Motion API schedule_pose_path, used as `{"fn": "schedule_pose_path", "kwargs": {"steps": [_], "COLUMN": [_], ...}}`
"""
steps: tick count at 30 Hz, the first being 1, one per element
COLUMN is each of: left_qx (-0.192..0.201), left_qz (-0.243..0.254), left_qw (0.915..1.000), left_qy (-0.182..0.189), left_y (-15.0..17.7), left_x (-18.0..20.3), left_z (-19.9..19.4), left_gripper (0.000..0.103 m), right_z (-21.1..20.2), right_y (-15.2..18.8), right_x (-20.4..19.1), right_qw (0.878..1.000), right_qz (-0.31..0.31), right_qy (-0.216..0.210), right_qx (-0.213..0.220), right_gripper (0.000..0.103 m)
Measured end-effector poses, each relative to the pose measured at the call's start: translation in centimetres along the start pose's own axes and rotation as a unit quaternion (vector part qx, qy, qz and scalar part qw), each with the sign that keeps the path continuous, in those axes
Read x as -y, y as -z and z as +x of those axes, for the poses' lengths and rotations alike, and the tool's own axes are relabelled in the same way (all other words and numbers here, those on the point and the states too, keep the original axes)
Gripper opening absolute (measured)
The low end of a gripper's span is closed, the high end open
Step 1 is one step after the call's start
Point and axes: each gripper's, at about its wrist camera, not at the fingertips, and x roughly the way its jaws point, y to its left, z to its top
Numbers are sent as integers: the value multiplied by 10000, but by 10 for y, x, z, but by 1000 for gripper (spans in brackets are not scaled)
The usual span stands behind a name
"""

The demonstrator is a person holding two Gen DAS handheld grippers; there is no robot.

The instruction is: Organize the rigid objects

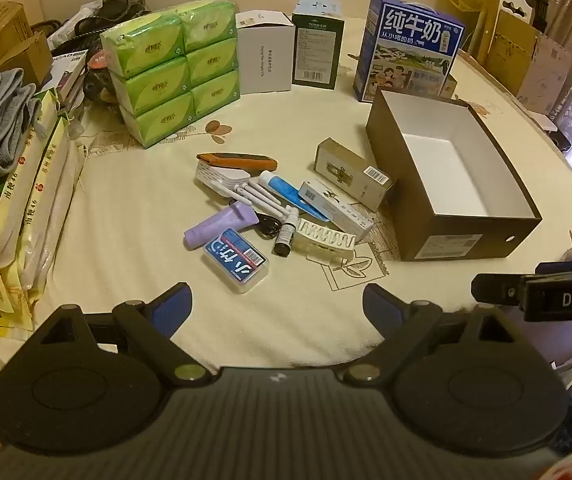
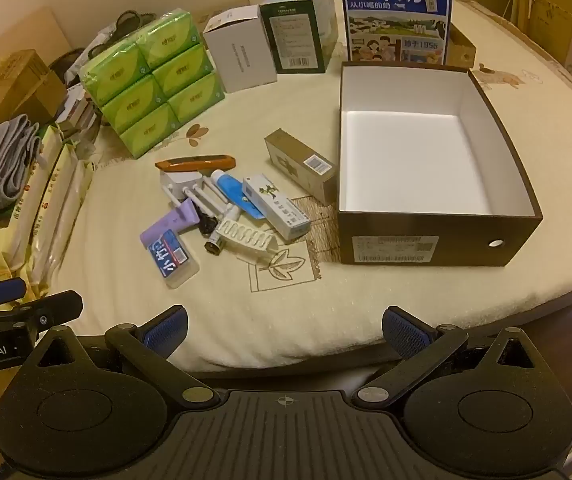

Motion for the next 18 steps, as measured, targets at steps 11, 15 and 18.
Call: {"fn": "schedule_pose_path", "kwargs": {"steps": [11,15,18], "left_qx": [-2,-5,-5], "left_qz": [23,10,11], "left_qw": [10000,10000,10000], "left_qy": [-30,-43,-39], "left_y": [0,1,3], "left_x": [-2,-2,-4], "left_z": [0,1,1], "left_gripper": [90,90,90], "right_z": [1,0,1], "right_y": [0,1,0], "right_x": [-1,-2,-1], "right_qw": [10000,10000,10000], "right_qz": [2,-6,5], "right_qy": [7,12,0], "right_qx": [-12,-6,-16], "right_gripper": [101,101,101]}}
